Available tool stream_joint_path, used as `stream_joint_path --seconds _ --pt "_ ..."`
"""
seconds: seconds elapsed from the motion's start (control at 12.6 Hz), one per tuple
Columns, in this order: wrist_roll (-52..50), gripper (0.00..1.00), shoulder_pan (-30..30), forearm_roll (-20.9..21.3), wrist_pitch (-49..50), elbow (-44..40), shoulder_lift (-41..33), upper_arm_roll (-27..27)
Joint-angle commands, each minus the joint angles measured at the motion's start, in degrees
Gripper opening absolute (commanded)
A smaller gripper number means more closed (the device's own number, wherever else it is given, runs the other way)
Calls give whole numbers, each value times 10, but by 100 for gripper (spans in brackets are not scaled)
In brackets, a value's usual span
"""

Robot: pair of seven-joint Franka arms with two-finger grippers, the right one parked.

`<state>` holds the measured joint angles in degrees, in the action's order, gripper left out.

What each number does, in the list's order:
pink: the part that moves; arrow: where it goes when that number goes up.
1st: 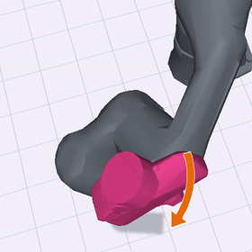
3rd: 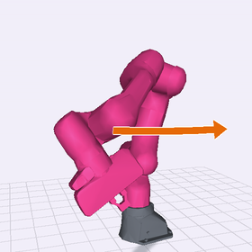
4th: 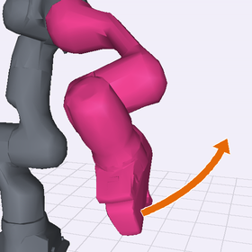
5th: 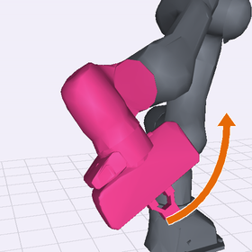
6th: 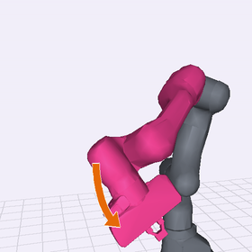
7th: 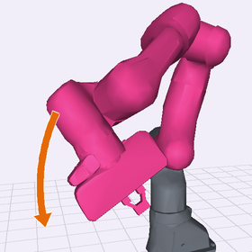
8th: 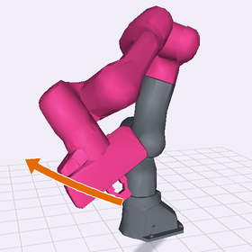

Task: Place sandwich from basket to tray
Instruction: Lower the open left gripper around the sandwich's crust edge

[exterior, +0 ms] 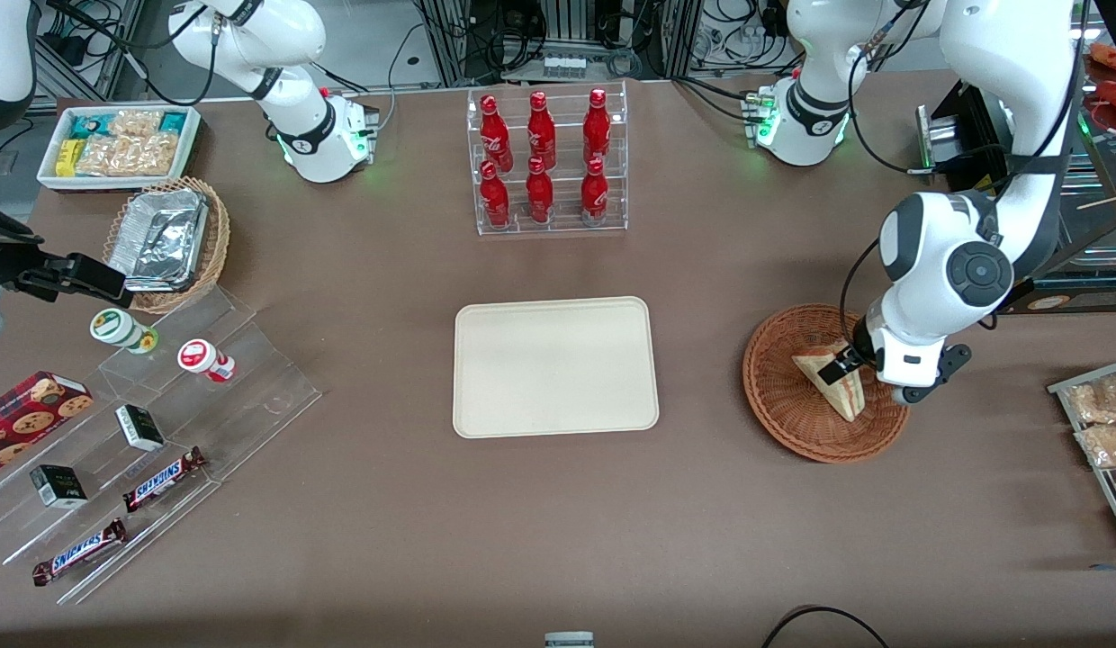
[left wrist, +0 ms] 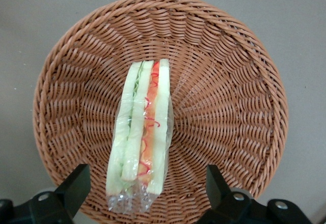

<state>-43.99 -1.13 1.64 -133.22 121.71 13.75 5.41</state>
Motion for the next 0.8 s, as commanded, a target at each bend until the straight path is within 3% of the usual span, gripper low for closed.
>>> stream_joint_path --seconds 0.0,0.32,0.4,0.48,0.56,0.72 --pt "-17 100 -3 0 -30 8 20 -1" --pt "-16 100 -1 3 -98 51 32 -4" --pt "-18 65 -1 3 -95 51 32 -4" --pt "-15 13 0 3 -86 50 28 -4" --pt "-7 0 0 4 -68 49 23 -4" --pt "20 0 -2 6 -32 41 5 -4"
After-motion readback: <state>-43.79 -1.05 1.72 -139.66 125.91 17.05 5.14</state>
